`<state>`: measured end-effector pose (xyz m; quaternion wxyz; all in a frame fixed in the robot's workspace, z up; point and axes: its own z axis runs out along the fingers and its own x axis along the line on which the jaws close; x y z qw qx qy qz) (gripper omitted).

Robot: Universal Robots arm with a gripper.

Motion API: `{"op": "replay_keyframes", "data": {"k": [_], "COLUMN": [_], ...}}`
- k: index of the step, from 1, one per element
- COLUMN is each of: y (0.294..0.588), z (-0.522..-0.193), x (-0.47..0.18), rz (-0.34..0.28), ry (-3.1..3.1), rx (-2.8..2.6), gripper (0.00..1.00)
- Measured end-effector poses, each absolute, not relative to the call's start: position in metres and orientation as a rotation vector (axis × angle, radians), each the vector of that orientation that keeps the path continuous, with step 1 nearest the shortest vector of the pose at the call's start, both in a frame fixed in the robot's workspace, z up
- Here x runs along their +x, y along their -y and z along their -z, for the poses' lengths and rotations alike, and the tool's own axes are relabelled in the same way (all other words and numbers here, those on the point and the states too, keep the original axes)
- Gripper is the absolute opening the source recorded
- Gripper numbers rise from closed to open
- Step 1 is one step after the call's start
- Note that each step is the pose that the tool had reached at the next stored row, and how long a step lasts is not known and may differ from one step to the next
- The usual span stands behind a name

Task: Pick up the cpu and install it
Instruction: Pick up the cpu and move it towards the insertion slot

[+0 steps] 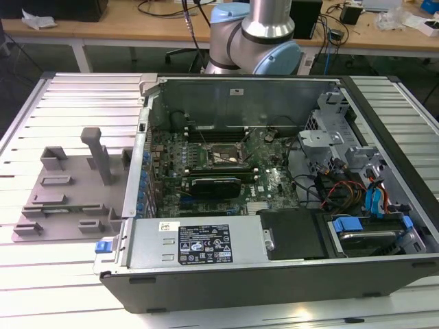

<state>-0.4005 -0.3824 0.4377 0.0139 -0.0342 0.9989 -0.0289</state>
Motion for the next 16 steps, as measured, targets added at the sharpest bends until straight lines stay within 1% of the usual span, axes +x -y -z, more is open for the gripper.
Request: {"op": "replay_keyframes", "data": {"k": [4, 16], "y": [0.382, 0.382], "z": [-0.438, -0.437], "x": [-0.399, -0.347], "rz": [0.071, 0.071], "ry": [-3.111, -3.112], "rx": [-0.106, -0.106], "gripper": [0.55, 0.55]}}
